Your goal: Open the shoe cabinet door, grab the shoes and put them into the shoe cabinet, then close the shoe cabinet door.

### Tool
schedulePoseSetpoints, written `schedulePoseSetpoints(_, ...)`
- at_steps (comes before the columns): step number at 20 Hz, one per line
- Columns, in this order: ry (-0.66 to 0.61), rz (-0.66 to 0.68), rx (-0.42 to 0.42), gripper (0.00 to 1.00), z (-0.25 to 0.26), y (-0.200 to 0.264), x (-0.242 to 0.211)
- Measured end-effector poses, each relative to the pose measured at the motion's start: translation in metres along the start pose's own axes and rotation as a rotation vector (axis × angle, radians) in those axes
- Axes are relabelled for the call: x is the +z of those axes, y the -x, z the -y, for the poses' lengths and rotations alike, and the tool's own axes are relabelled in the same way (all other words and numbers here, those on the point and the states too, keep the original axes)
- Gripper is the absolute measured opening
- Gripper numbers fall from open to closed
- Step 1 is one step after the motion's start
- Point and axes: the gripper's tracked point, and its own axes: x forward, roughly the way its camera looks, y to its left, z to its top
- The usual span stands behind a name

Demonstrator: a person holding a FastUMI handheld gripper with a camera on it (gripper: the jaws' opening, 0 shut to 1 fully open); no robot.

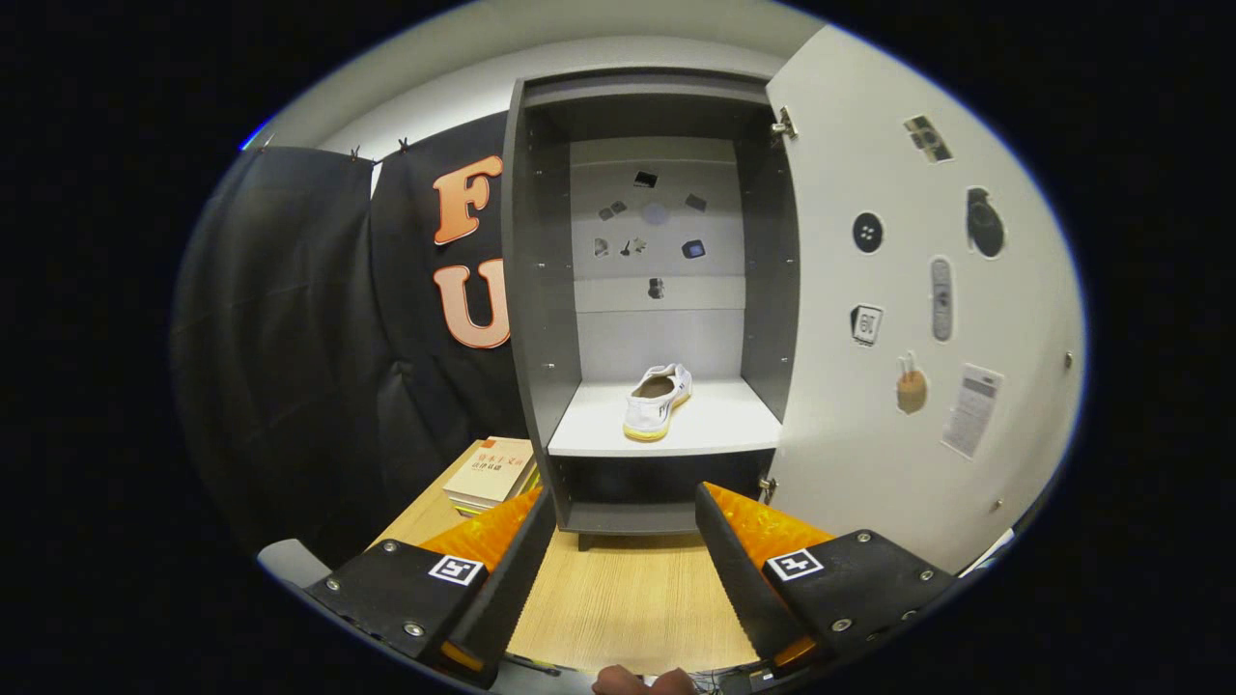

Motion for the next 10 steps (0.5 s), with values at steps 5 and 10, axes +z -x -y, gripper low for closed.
schedulePoseSetpoints(5, -0.021, 0.03, -0.001, 0.91, 0.037, 0.058, 0.003)
schedulePoseSetpoints(10, -0.042, 0.046, 0.029, 0.92, 0.079, 0.101, 0.006)
